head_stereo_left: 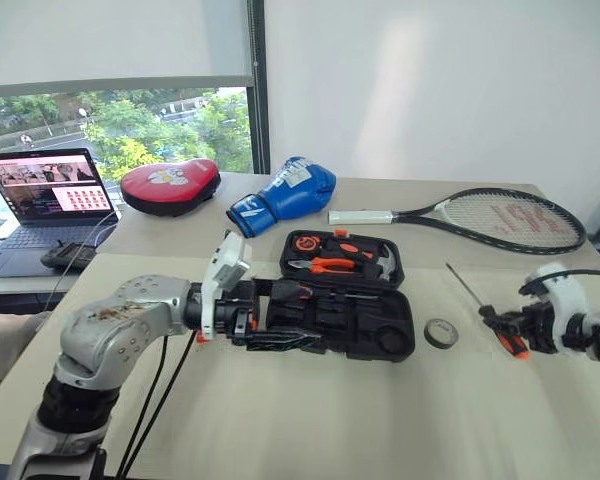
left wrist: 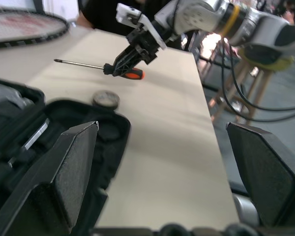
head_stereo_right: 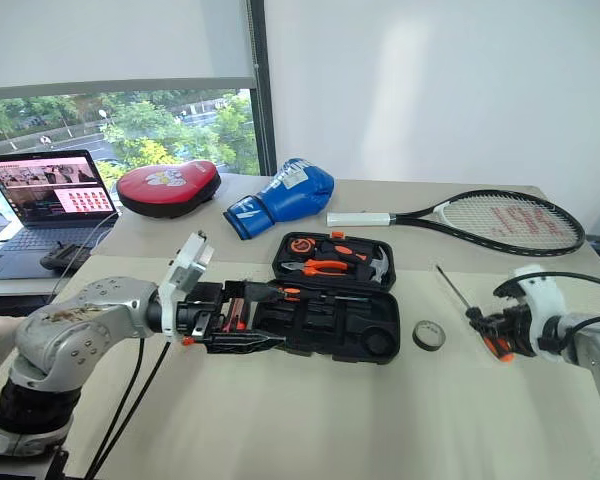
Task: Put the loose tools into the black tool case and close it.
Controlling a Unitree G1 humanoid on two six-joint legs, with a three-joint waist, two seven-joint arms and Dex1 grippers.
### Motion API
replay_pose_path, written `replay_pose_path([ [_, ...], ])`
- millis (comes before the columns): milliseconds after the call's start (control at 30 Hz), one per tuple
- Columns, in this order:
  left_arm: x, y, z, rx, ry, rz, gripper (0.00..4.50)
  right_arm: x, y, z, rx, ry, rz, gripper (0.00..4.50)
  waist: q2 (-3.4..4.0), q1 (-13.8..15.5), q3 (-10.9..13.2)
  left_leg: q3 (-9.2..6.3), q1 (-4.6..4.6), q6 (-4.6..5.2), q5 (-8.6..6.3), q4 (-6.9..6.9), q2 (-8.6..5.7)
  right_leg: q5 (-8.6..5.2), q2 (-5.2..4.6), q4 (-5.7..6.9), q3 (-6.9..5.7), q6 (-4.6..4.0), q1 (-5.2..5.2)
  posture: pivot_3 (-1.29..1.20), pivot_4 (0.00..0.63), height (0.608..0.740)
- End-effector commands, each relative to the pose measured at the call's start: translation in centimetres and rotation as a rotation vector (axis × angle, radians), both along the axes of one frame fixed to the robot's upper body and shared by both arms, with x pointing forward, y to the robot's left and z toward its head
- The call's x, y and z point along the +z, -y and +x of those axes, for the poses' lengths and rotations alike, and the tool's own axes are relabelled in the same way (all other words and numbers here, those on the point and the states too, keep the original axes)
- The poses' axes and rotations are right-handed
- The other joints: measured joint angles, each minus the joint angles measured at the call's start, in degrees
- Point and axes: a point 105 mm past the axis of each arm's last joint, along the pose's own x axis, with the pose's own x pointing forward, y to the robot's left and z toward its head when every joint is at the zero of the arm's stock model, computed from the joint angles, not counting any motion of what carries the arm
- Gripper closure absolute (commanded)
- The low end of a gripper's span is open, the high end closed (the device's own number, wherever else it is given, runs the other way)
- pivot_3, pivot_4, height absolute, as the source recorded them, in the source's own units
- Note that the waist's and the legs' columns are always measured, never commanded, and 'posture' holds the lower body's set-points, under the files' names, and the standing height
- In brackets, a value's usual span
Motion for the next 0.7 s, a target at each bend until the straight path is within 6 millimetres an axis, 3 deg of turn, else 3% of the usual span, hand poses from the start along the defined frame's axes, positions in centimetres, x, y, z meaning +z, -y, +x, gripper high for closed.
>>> replay_pose_path([
  [33,2.0,-0.8,2.5,0.137,0.093,-0.095,0.00,3.6,-5.4,0.3,0.232,0.115,-0.067,3.77,-0.01,-0.1,0.0,0.00,0.04,0.02,-0.01,-0.04,0.00,0.00,0.00,0.01,0.01,0.00,0.01,0.00,0.150,0.740],
  [133,2.4,-1.3,2.8,0.152,0.134,-0.111,0.00,3.3,-8.7,0.2,0.390,0.091,-0.113,3.77,-0.02,-0.2,0.0,0.00,0.16,0.08,-0.04,-0.22,0.01,0.00,0.01,0.02,0.01,-0.04,-0.01,0.00,0.150,0.740],
  [233,2.6,-2.2,2.1,0.117,0.077,-0.092,0.00,2.3,-10.3,0.5,0.496,0.055,-0.213,3.77,-0.02,-0.2,0.0,-0.01,0.11,-0.10,0.06,-0.32,0.04,-0.04,0.02,0.00,-0.05,-0.13,-0.10,0.00,0.150,0.740],
  [500,-0.6,-4.3,-1.6,0.092,-0.081,0.025,0.00,-1.4,-13.1,2.1,0.698,-0.009,-0.352,3.77,-0.06,-0.3,0.0,0.20,-0.31,-0.31,0.18,-0.31,-0.04,-0.05,-0.06,0.00,0.02,-0.11,-0.62,0.00,0.150,0.740],
  [700,-1.9,-5.7,-2.4,0.145,-0.139,0.047,0.00,-2.8,-14.8,3.4,0.767,-0.057,-0.389,3.77,-0.09,-0.3,0.1,0.19,-0.23,-0.41,0.23,-0.33,0.02,-0.01,-0.04,0.06,0.02,-0.17,-0.61,0.00,0.150,0.740],
])
